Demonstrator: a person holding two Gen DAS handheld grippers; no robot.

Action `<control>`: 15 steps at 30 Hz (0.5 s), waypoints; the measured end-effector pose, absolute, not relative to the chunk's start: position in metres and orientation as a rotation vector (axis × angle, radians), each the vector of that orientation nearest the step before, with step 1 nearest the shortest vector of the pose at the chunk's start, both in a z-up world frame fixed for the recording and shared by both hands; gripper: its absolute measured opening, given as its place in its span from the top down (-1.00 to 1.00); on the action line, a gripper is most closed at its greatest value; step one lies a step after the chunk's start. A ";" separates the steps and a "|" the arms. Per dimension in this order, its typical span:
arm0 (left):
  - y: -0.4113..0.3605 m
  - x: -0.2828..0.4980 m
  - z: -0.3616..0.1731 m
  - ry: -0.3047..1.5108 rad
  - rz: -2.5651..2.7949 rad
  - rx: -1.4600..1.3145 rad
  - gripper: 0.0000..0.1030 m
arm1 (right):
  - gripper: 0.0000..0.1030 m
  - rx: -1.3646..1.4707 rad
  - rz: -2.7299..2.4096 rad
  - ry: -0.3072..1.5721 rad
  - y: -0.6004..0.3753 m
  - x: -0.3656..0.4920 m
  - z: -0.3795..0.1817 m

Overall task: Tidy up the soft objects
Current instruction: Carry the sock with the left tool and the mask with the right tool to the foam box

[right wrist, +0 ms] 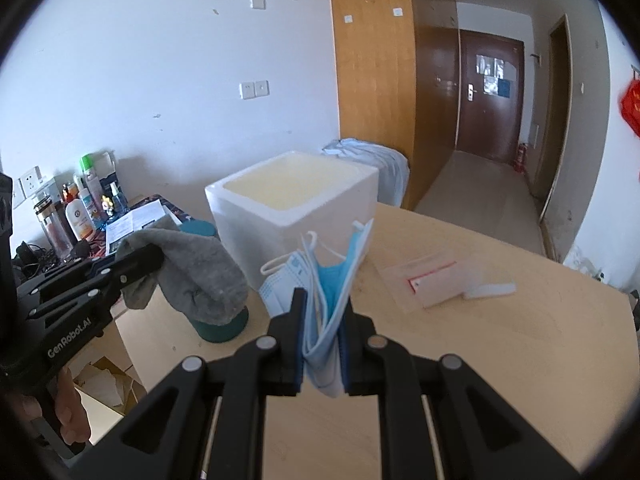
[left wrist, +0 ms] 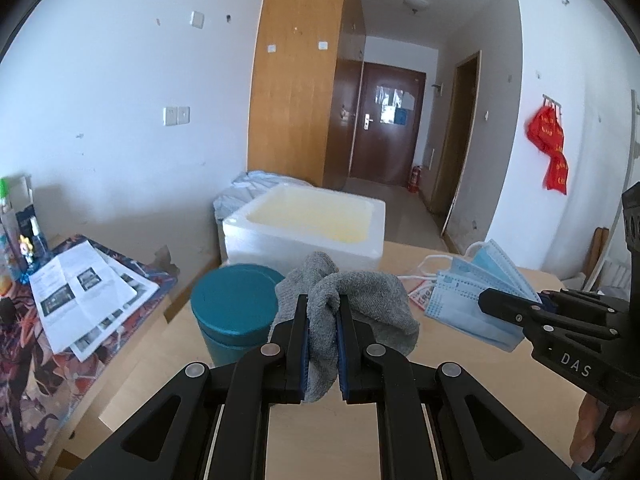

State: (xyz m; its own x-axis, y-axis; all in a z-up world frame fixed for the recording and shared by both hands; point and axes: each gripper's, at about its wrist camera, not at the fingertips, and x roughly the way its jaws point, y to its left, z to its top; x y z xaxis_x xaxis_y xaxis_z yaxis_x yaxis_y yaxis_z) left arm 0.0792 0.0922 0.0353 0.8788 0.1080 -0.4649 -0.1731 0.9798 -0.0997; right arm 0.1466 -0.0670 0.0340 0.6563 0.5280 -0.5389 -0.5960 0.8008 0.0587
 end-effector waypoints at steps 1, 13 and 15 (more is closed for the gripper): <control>0.092 0.079 0.038 0.468 0.148 -0.138 0.77 | 0.67 -0.127 0.642 0.564 -0.066 0.147 0.036; 0.100 0.091 0.059 0.393 0.160 -0.126 0.77 | 0.67 -0.137 0.657 0.533 -0.053 0.159 0.047; 0.102 0.096 0.062 0.384 0.160 -0.127 0.77 | 0.67 -0.138 0.658 0.530 -0.053 0.162 0.048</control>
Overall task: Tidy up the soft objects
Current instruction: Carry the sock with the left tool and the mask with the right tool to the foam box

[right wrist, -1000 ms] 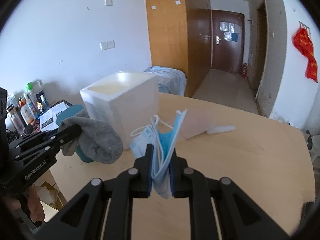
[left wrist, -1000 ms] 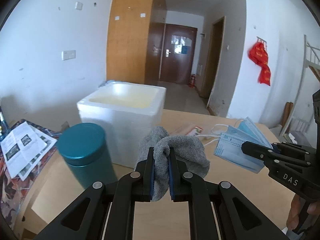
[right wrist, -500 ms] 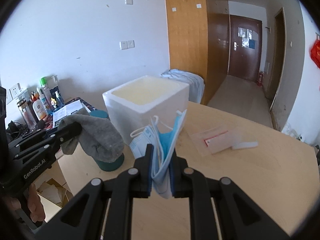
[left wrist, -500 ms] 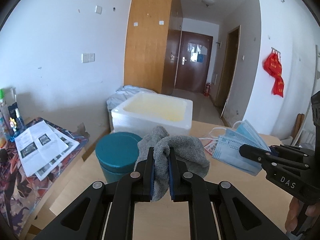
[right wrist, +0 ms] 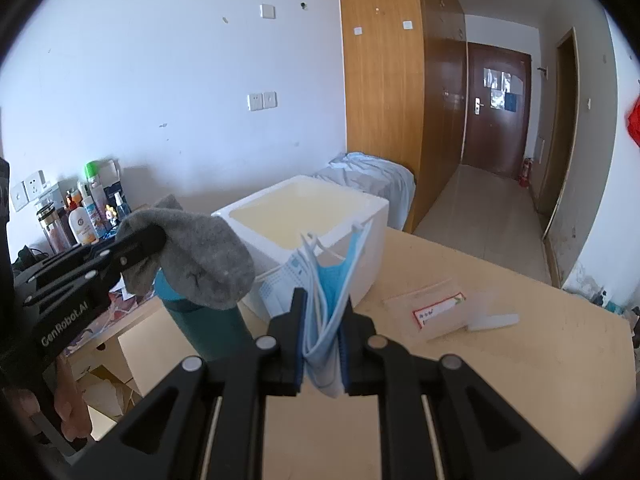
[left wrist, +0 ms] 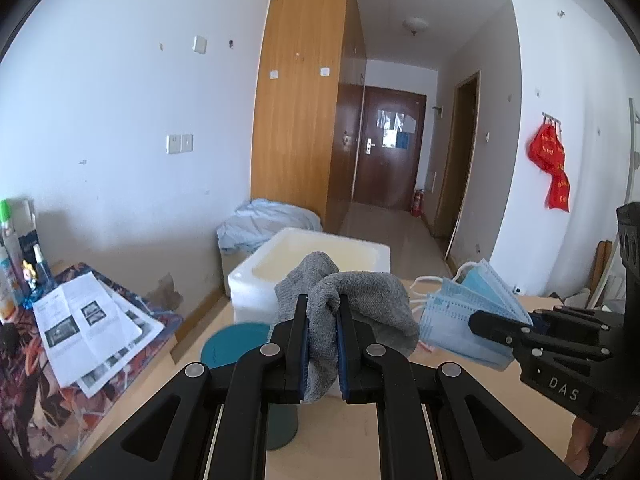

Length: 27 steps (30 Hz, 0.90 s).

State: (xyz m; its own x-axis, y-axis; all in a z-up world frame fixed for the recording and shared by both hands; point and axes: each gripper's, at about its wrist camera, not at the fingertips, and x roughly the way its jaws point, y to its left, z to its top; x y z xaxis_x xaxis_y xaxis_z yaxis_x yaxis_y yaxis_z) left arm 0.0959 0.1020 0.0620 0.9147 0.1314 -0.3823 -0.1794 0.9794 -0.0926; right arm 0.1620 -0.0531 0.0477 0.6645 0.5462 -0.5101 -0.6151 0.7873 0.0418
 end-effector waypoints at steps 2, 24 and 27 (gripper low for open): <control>0.103 0.103 0.064 0.379 0.164 -0.124 0.77 | 0.67 -0.140 0.658 0.525 -0.052 0.166 0.050; 0.108 0.202 0.066 0.412 0.201 -0.120 0.78 | 0.67 -0.131 0.609 0.506 -0.051 0.206 0.059; 0.111 0.213 0.061 0.432 0.224 -0.124 0.78 | 0.67 -0.122 0.603 0.503 -0.052 0.206 0.061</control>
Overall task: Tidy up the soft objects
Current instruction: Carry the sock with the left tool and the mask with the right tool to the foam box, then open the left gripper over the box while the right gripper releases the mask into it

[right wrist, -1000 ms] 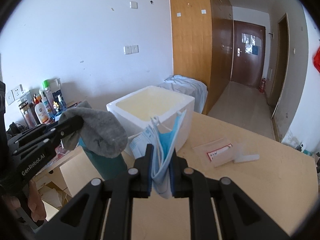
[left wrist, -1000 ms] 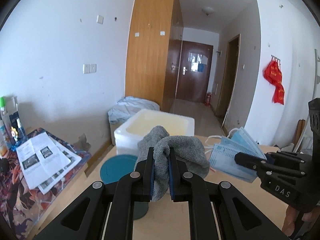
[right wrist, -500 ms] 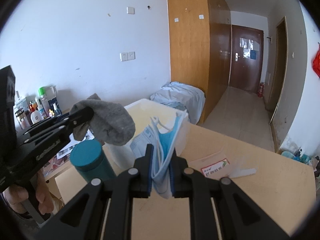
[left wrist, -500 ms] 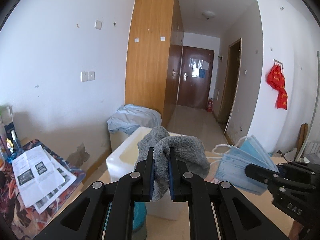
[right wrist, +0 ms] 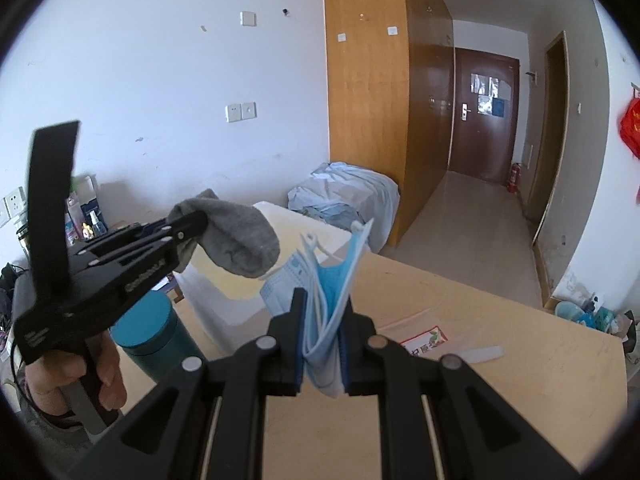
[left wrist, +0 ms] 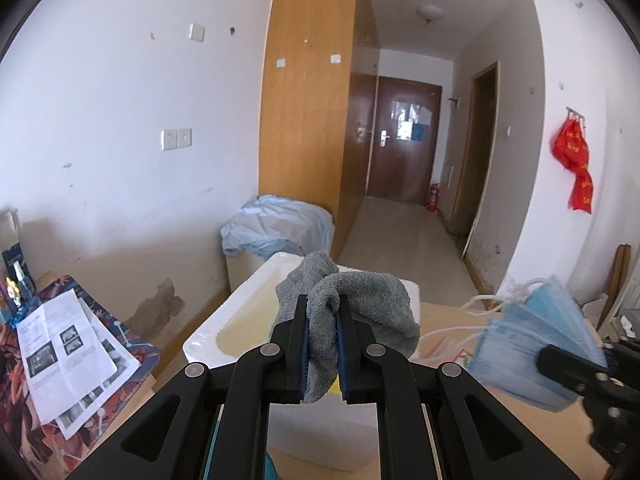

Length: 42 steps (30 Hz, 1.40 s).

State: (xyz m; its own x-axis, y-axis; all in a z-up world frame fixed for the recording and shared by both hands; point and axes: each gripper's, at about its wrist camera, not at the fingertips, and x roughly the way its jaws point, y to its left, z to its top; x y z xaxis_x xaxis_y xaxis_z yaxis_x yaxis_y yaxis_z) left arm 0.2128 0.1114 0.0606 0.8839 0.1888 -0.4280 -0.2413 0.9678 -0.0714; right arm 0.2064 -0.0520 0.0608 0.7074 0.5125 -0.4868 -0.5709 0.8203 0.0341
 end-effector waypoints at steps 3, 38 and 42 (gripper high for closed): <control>0.111 0.222 0.058 0.449 0.242 -0.127 0.78 | 0.67 -0.117 0.601 0.498 -0.054 0.205 0.062; 0.107 0.233 0.055 0.434 0.339 -0.096 -0.69 | 0.67 -0.106 0.602 0.496 -0.062 0.204 0.070; 0.110 0.220 0.055 0.432 0.321 -0.114 -0.69 | 0.67 -0.109 0.606 0.499 -0.060 0.206 0.070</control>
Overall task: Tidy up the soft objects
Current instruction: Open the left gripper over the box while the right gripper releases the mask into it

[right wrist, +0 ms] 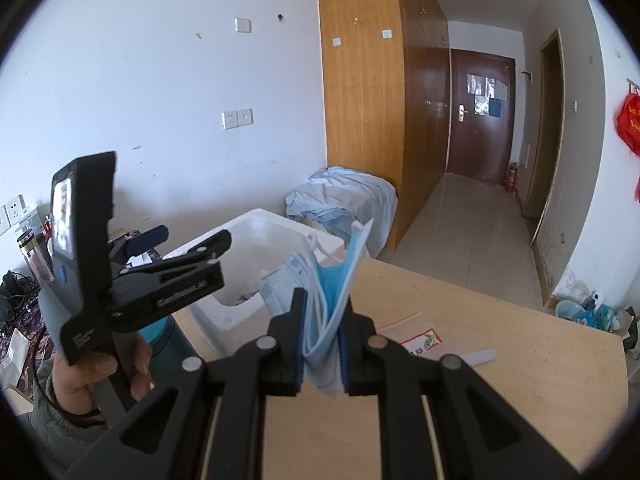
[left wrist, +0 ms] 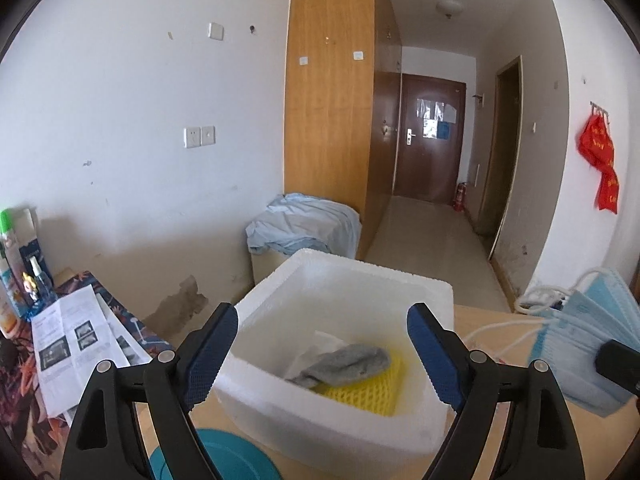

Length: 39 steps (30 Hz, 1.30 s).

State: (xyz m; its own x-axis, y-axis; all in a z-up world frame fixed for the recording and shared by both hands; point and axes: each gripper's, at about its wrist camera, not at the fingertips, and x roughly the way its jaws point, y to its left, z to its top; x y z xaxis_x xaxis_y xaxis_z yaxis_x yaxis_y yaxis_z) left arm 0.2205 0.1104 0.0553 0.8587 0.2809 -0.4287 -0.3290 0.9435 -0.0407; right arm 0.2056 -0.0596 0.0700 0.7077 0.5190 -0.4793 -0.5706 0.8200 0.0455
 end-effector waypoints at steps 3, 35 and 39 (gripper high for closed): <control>0.112 0.208 0.054 0.428 0.317 -0.124 -0.69 | 0.67 -0.109 0.619 0.501 -0.056 0.207 0.069; 0.153 0.170 0.056 0.422 0.437 -0.145 -0.69 | 0.67 -0.212 0.729 0.578 0.035 0.269 0.058; 0.155 0.170 0.056 0.423 0.448 -0.136 -0.69 | 0.67 -0.210 0.722 0.596 0.044 0.280 0.055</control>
